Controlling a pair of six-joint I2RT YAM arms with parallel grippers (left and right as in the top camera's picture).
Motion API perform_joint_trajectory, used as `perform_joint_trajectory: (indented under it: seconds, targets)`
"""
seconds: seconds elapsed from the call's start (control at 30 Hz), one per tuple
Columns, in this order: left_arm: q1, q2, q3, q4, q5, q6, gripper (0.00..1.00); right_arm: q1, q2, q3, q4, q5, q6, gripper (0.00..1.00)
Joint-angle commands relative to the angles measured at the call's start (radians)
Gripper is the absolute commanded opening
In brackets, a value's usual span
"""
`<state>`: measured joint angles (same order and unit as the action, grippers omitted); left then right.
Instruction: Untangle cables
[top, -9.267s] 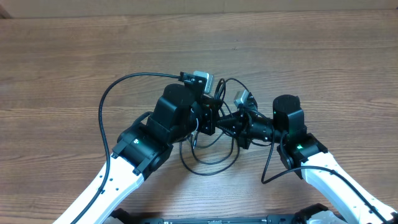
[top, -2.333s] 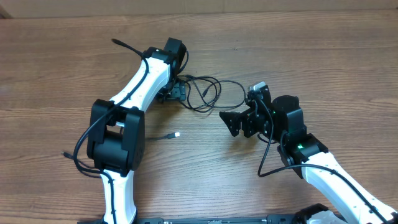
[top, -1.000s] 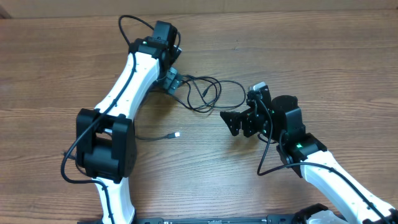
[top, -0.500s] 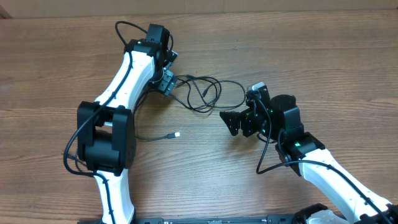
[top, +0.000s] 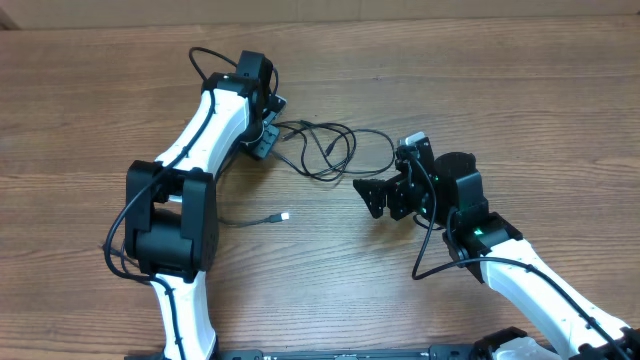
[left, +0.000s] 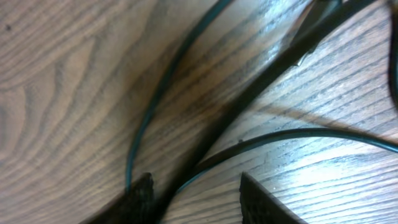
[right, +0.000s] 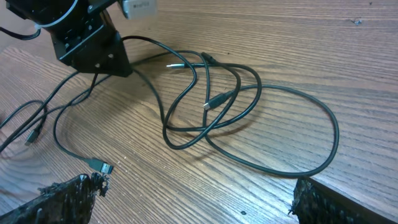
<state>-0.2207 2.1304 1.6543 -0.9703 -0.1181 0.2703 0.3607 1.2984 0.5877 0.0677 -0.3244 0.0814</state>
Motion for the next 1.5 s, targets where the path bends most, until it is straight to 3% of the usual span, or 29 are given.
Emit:
perform_joint_trajectory:
  seconds: [0.0, 0.03, 0.4, 0.8, 1.17, 1.47]
  targets:
    - [0.000, 0.008, -0.009, -0.002, 0.014, 0.014, 0.10, -0.003, 0.005, 0.009, 0.009, 0.011, -0.003, 1.00]
    - [0.000, 0.008, -0.009, -0.002, 0.014, 0.014, 0.04, -0.003, 0.005, 0.009, 0.009, 0.011, -0.003, 1.00]
    - [0.000, -0.036, 0.066, -0.109, 0.011, -0.009, 0.04, -0.003, 0.005, 0.009, 0.009, 0.010, -0.003, 1.00]
    - [-0.002, -0.290, 0.470, -0.394, 0.016, -0.081, 0.04, -0.003, 0.005, 0.009, 0.008, 0.004, 0.024, 1.00]
    - [-0.002, -0.640, 0.609, -0.330, -0.004, -0.120, 0.04, -0.003, 0.005, 0.009, 0.078, -0.210, 0.023, 1.00]
    - [-0.002, -0.756, 0.609, -0.329, -0.107, -0.117, 0.04, -0.003, 0.005, 0.009, 0.083, -0.232, 0.023, 1.00]
